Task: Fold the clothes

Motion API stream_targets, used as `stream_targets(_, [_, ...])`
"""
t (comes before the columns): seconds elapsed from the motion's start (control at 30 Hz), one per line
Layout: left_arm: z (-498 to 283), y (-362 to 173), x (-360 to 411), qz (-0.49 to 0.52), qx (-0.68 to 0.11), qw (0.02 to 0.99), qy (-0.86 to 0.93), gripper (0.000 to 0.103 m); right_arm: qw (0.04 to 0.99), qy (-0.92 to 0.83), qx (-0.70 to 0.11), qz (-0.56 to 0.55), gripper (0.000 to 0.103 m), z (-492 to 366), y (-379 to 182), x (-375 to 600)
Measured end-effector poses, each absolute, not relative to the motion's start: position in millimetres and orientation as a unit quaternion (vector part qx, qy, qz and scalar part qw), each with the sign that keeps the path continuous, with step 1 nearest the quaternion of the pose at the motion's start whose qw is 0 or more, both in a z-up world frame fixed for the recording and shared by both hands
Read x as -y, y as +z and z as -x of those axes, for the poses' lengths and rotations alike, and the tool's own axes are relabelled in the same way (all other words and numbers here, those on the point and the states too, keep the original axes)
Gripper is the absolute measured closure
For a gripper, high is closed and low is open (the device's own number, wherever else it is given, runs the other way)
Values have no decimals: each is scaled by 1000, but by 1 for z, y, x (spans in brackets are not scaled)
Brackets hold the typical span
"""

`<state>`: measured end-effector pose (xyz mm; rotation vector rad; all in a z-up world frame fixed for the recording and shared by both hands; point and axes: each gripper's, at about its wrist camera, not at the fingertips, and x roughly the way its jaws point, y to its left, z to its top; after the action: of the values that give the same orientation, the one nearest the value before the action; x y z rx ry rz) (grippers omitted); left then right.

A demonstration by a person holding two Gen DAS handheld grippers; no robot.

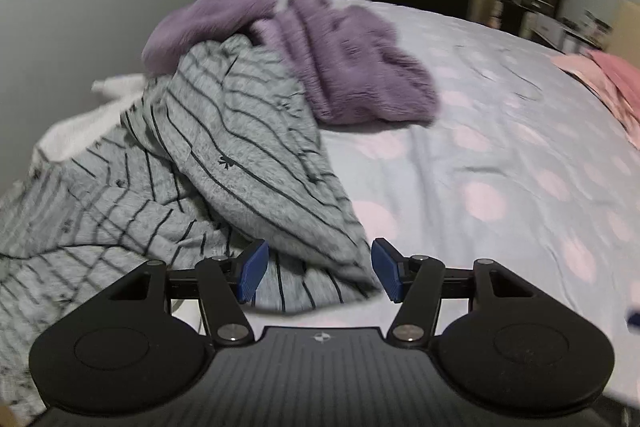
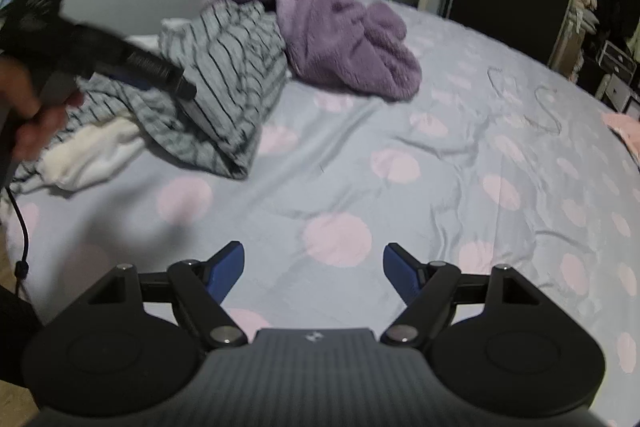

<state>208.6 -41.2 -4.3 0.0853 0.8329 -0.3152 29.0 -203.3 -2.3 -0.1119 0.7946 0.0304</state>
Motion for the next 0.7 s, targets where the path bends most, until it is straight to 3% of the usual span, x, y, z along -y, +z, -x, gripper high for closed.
stream_targets(0.23, [-273, -58, 29, 58, -452, 886, -82, 46, 909, 1, -412, 68, 24, -58, -31, 209])
stream_targets(0.27, [-279, -63, 26, 74, -452, 886, -75, 50, 907, 0, -415, 68, 24, -60, -34, 210])
stream_targets(0.33, [-287, -67, 21, 102, -455, 881, -79, 92, 905, 0, -421, 65, 24, -63, -40, 212])
stream_targets(0.5, [-262, -37, 47, 8, -392, 909, -138, 98, 903, 0, -424, 68, 24, -61, -42, 213])
stream_targets(0.7, [-178, 36, 77, -96, -311, 913, -247, 100, 911, -5, -405, 76, 24, -53, -25, 209])
